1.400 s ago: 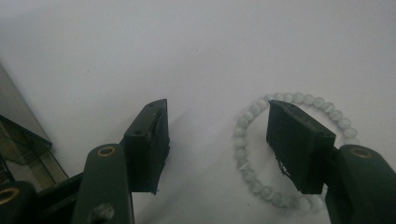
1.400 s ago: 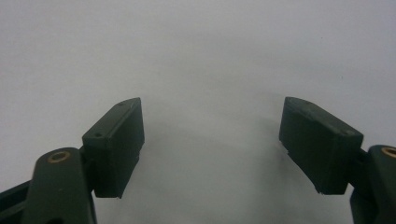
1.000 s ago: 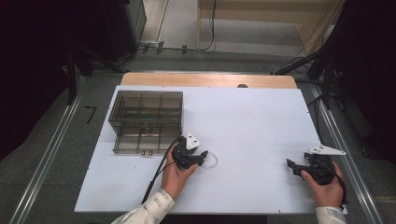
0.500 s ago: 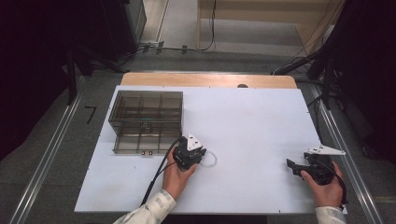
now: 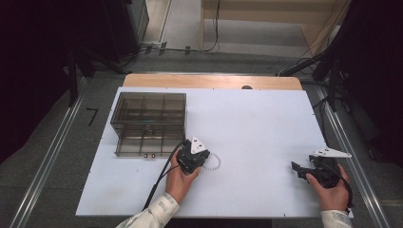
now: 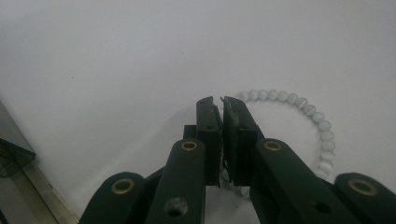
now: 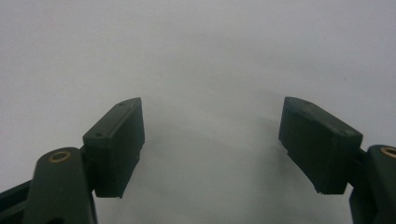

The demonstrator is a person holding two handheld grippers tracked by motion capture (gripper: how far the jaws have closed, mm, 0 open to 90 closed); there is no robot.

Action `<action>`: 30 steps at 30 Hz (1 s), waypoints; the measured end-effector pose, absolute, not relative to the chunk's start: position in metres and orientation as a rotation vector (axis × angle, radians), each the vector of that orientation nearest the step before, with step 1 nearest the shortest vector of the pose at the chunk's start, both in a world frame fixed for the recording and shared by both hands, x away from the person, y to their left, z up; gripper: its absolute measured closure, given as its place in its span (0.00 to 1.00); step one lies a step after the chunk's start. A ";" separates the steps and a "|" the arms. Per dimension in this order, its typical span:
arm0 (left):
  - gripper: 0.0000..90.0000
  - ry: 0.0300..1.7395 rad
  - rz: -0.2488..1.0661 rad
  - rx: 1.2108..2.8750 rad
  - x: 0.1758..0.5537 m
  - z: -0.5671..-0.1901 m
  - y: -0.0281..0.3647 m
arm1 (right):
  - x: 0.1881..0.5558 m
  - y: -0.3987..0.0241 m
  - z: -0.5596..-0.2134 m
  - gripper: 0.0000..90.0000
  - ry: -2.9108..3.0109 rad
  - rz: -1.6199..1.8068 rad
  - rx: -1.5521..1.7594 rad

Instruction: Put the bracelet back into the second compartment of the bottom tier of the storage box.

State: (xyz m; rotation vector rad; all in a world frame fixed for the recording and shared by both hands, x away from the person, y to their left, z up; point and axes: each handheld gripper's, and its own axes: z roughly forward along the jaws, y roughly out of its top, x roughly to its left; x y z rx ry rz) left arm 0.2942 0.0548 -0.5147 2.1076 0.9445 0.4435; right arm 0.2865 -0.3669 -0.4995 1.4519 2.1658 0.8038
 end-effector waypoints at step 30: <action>0.98 0.986 0.348 1.992 0.291 -0.496 0.068 | 0.287 -0.367 -0.500 0.23 2.167 0.799 1.453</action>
